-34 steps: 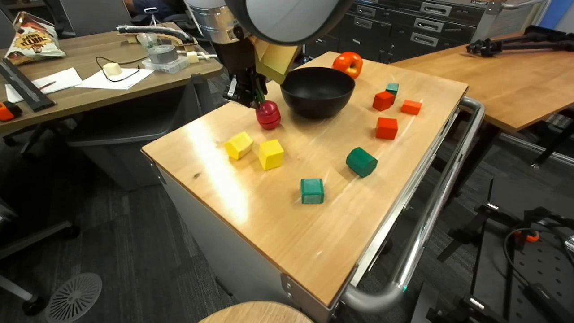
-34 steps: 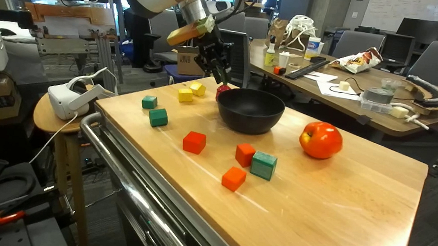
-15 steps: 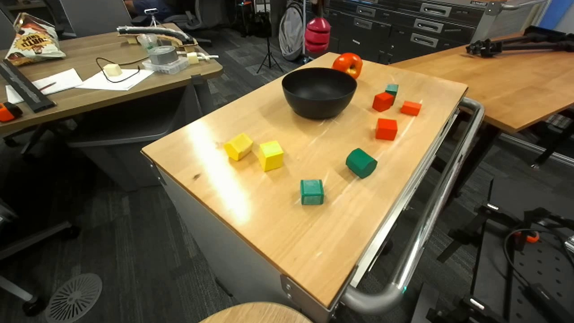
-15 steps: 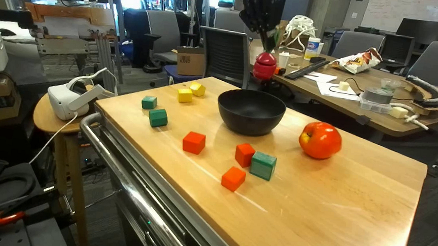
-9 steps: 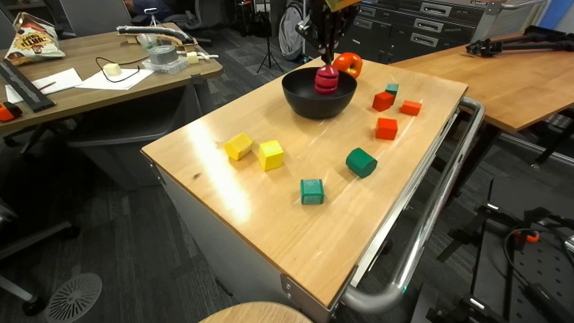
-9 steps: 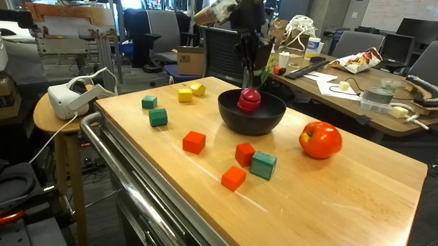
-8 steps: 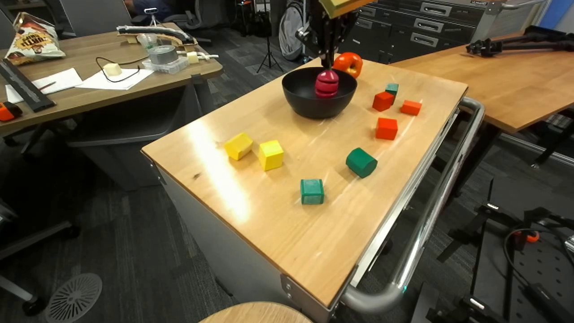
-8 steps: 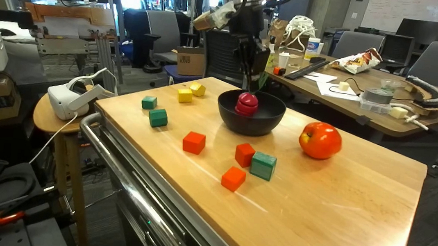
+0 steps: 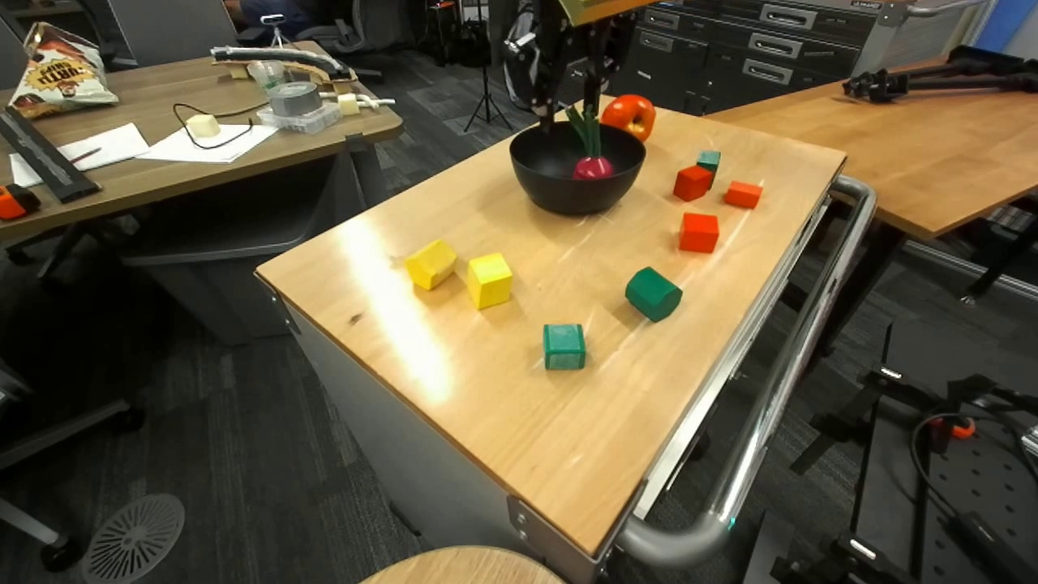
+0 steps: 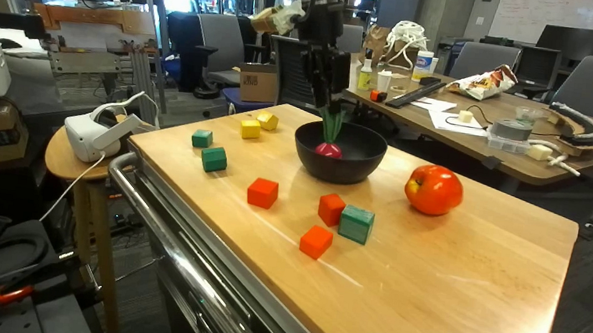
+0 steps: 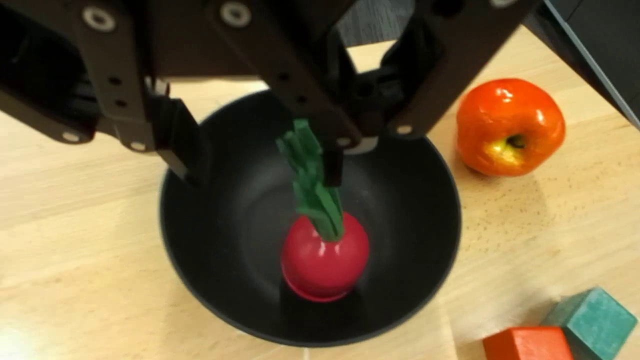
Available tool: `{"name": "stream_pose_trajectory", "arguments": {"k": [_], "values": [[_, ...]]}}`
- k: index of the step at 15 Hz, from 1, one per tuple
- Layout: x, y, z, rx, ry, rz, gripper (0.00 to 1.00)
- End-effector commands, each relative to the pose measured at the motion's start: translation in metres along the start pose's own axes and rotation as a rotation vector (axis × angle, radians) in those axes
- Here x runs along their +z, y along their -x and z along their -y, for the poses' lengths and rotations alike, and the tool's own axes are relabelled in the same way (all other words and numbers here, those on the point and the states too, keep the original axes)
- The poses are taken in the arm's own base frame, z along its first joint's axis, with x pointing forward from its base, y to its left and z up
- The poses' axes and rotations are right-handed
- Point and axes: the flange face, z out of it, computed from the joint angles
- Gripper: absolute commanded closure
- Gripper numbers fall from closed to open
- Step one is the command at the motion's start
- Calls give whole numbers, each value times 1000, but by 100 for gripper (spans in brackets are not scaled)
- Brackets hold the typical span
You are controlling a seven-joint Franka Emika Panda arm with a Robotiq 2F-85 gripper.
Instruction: Put the red object and blocks into the bowl and then move the apple to the left side of the bowl
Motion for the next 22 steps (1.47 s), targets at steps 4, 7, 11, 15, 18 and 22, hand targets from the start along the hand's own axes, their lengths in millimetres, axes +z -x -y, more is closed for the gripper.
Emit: {"name": "stream_pose_trajectory", "arguments": {"k": [4,7,11,15,18,22], "values": [[-61,25,79,-214,-259,-29,0],[-24,40,114,-340,-236,103,0],[-13,48,114,-319,-232,103,0],[-9,45,119,-495,-309,161,0],[-9,31,115,-659,-350,152,0],[-6,32,110,-714,-334,159,0]]}}
